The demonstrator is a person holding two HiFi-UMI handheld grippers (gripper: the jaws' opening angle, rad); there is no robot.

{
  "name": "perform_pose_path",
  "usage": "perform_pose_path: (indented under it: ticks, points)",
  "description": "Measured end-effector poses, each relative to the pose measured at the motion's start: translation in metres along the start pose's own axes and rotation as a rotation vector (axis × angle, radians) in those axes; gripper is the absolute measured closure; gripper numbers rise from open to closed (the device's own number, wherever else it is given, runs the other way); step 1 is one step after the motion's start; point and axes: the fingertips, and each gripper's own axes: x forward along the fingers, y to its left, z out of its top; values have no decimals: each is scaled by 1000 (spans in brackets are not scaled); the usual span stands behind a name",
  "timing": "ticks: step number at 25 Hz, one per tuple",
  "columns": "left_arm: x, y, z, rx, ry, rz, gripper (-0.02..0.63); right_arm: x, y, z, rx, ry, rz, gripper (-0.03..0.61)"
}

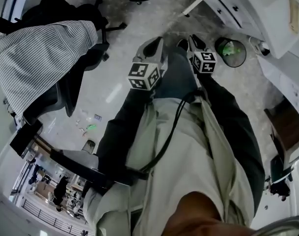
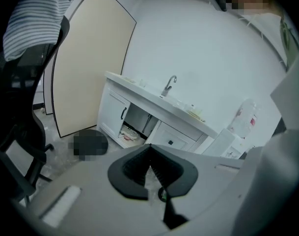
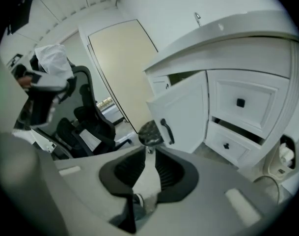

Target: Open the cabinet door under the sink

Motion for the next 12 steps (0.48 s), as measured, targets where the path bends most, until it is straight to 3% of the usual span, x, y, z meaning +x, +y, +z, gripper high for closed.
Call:
perform_pose_path:
  ticks: [7,12]
  points:
    - [-34,-12,-17,10,0,-37,606,-62,100,40,41,-138,145,523]
    - [-89,-8,-33,59,-2,-65,606,-107,153,33,169,-225,104,523]
